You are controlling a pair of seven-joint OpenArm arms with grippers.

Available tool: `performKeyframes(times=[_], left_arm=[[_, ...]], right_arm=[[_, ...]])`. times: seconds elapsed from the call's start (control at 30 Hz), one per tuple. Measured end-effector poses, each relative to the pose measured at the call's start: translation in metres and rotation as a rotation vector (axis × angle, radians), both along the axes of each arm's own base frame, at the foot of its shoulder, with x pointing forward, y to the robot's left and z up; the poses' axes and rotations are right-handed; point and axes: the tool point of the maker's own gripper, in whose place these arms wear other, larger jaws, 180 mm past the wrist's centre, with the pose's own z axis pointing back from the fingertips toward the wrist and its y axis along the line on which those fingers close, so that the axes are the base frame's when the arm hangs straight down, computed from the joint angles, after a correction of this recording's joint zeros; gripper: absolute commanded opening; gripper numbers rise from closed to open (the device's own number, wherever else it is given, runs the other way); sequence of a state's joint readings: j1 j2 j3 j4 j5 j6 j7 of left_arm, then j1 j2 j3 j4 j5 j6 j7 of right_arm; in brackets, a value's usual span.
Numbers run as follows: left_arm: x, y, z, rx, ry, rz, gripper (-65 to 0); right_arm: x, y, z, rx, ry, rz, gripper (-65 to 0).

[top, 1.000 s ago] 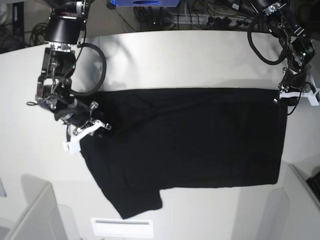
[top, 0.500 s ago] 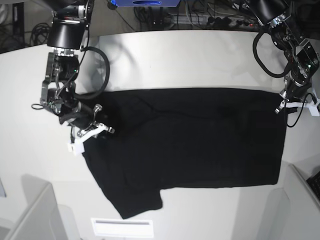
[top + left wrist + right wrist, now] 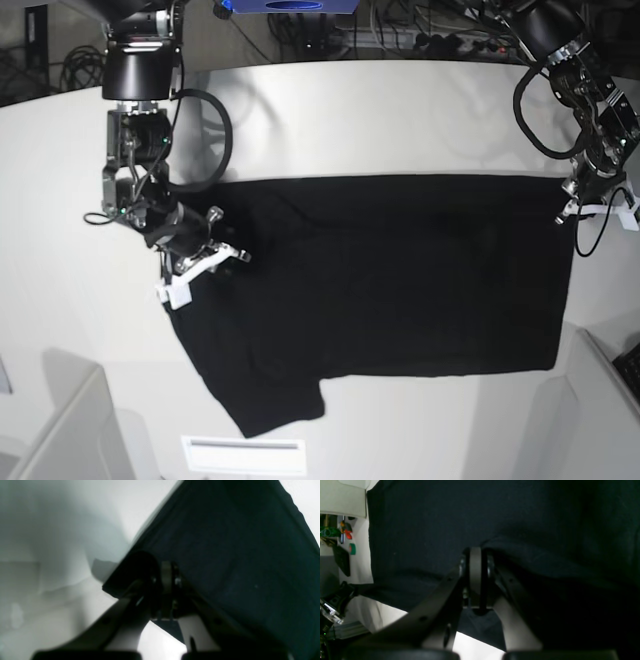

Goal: Fold the T-shirt properly
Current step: 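Drag the held shoulder corners toward the robot with both grippers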

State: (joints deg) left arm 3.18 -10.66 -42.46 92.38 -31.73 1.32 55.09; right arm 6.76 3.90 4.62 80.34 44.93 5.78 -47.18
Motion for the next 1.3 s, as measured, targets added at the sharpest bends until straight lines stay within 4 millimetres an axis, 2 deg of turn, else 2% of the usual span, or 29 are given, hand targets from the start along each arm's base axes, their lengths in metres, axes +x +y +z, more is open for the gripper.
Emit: performKeyframes(times=[0.47, 0.5, 0.53, 0.57, 0.63, 0.7, 0.8, 0.9, 1.0, 1.07, 1.17, 1.23, 1.3], left_arm=[[0.016, 0.005, 0.015, 0.012, -0.045, -0.003, -65.0], [0.017, 0.005, 0.016, 0.013, -0.046, -0.003, -65.0], [0.017, 0.005, 0.016, 0.012, -0.046, -0.004, -63.7], [0.017, 0.005, 0.015, 0.012, -0.045, -0.004, -58.4], [0.022, 0.001, 0.015, 0.016, -0.039, -0.021, -47.9], [0.031, -0.005, 0.015, 0.015, -0.037, -0.059, -38.0], [0.033, -0.005, 0.012, 0.007, -0.037, -0.059, -28.8], [0.029, 0.001, 0.011, 0.015, -0.024, -0.046, -26.8], [0.029, 0.006, 0.02, 0.017, -0.053, -0.024, -26.8], [0.027, 0.011, 0.036, 0.039, -0.098, -0.006, -26.8], [0.009, 0.026, 0.062, 0.133, -0.145, -0.008, -26.8], [-0.011, 0.031, 0.062, 0.172, -0.133, -0.012, -26.8], [-0.033, 0.027, 0.048, 0.159, -0.102, -0.014, -26.8]], right_arm=[[0.002, -0.003, 0.0, 0.001, -0.01, -0.018, -65.0], [0.002, -0.003, 0.0, 0.001, -0.01, -0.018, -61.1], [0.002, -0.003, 0.0, 0.001, -0.01, -0.018, -56.0], [0.002, -0.003, 0.0, 0.001, -0.01, -0.019, -49.8], [0.003, -0.004, 0.0, 0.002, -0.012, -0.022, -41.9], [0.003, -0.004, 0.001, 0.001, -0.015, -0.023, -41.0], [0.005, -0.007, 0.004, 0.006, -0.026, -0.04, -41.0], [0.01, -0.03, 0.018, 0.012, -0.103, -0.14, -41.0], [0.003, -0.052, 0.026, -0.008, -0.128, -0.233, -40.5], [-0.003, -0.065, 0.036, -0.018, -0.146, -0.314, -40.1], [-0.02, -0.082, 0.049, -0.03, -0.174, -0.42, -39.8], [-0.037, -0.091, 0.047, -0.054, -0.165, -0.472, -38.1], [-0.058, -0.096, 0.046, -0.076, -0.167, -0.505, -36.6]])
